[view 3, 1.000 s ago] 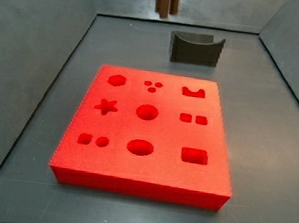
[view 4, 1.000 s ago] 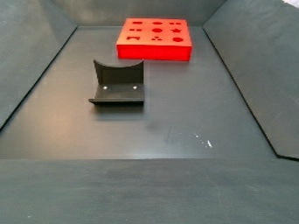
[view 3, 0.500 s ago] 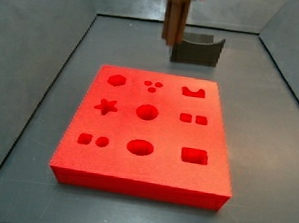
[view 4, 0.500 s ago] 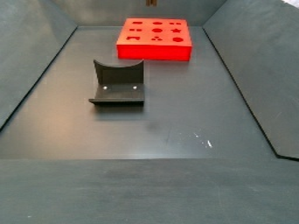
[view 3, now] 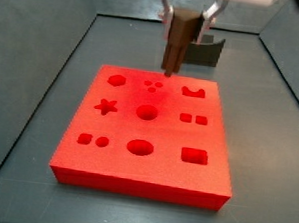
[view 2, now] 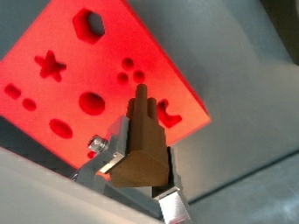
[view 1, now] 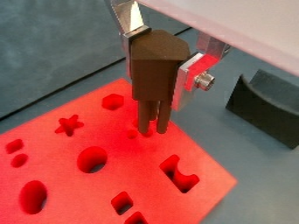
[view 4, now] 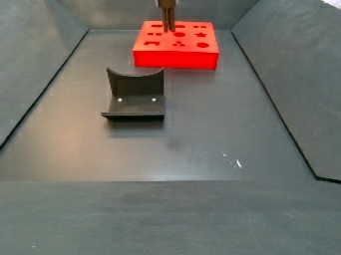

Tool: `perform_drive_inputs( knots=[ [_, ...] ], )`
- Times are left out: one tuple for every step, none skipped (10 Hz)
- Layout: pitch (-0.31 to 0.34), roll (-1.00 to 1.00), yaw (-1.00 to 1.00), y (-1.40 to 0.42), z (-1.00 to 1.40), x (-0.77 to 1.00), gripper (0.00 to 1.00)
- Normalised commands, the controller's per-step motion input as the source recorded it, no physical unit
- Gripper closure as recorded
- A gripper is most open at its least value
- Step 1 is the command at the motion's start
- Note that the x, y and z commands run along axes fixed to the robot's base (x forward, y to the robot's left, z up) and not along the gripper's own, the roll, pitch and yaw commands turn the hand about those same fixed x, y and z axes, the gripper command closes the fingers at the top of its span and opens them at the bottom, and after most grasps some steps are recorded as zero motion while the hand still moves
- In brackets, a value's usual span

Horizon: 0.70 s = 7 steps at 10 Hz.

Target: Insert the 3 prong object.

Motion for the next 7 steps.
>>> perform_drive_inputs(
  knots=[
    [-0.259, -0.18, -0.11, 0.20, -0.15, -0.39, 1.00],
    [-0.226, -0.26, -0.02, 0.13, -0.17, -0.15, 1.00],
    [-0.310, -0.28, 0.00, 0.11, -0.25, -0.15, 1.00],
    [-0.366, -0.25, 0.01, 0.03, -0.07, -0.13, 1.00],
    [-0.180, -0.06, 0.08, 0.00, 0.00, -0.03, 1.00],
    [-0.114, 0.03, 0.09, -0.14, 0.00, -0.06, 1.00],
    [-0.119, 0.08, 0.07, -0.16, 0.00, -0.14, 1.00]
  ],
)
